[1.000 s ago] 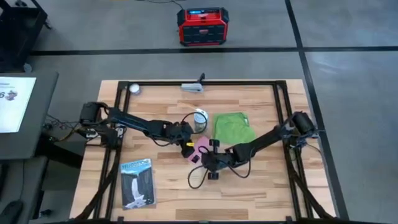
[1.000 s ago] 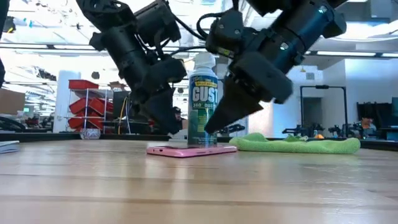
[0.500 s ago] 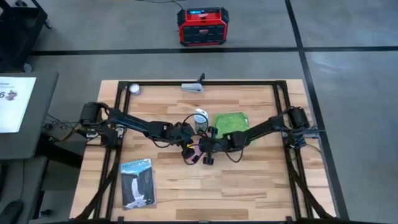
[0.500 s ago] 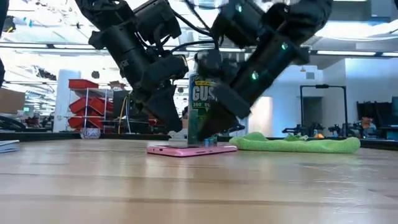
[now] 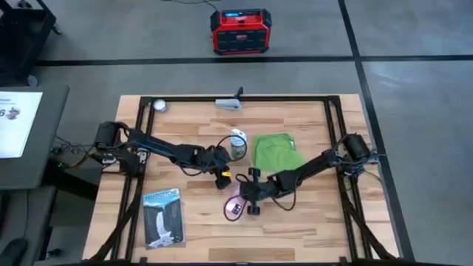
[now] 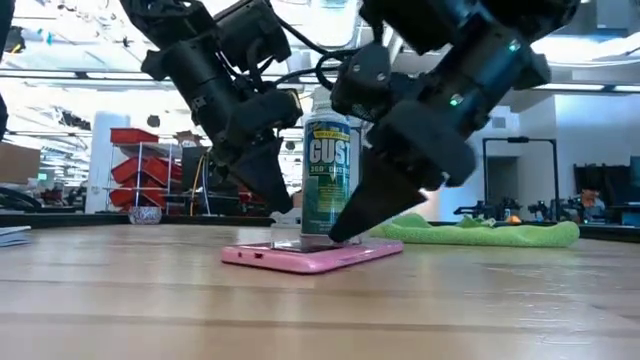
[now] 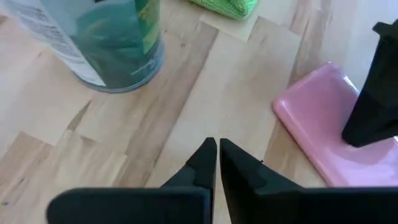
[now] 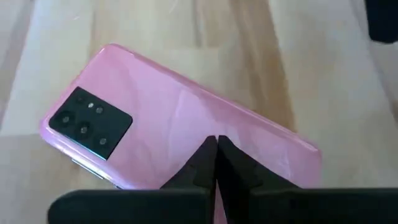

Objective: Apply microfiber cloth
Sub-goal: Spray the pink cellphone using the spray bottle

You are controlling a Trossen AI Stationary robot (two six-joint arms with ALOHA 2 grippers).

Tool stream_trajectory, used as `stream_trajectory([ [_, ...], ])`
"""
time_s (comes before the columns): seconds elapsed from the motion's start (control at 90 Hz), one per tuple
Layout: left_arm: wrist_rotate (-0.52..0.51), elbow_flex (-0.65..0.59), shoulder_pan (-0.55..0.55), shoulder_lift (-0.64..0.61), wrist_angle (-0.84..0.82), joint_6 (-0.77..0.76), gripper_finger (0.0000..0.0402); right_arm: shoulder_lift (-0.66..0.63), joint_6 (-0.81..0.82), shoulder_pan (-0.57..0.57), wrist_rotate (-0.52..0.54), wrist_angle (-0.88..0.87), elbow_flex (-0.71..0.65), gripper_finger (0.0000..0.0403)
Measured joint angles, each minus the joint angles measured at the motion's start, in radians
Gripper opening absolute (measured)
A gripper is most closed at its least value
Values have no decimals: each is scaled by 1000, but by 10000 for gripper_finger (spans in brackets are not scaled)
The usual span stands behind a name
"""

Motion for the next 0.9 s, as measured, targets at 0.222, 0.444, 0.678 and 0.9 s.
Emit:
stream_trajectory([
  [0.222,13,0,-6,0,1,-6,0,0,38,29,-3,-28,0,0],
  [0.444,17,0,-7,0,1,-6,0,-3,80,64,-29,-61,1,0],
  [0.678,30,0,-8,0,3,-6,0,-16,111,88,-51,-85,1,0],
  [0.9,50,0,-8,0,25,-1,0,-141,68,85,-59,-192,-13,0],
])
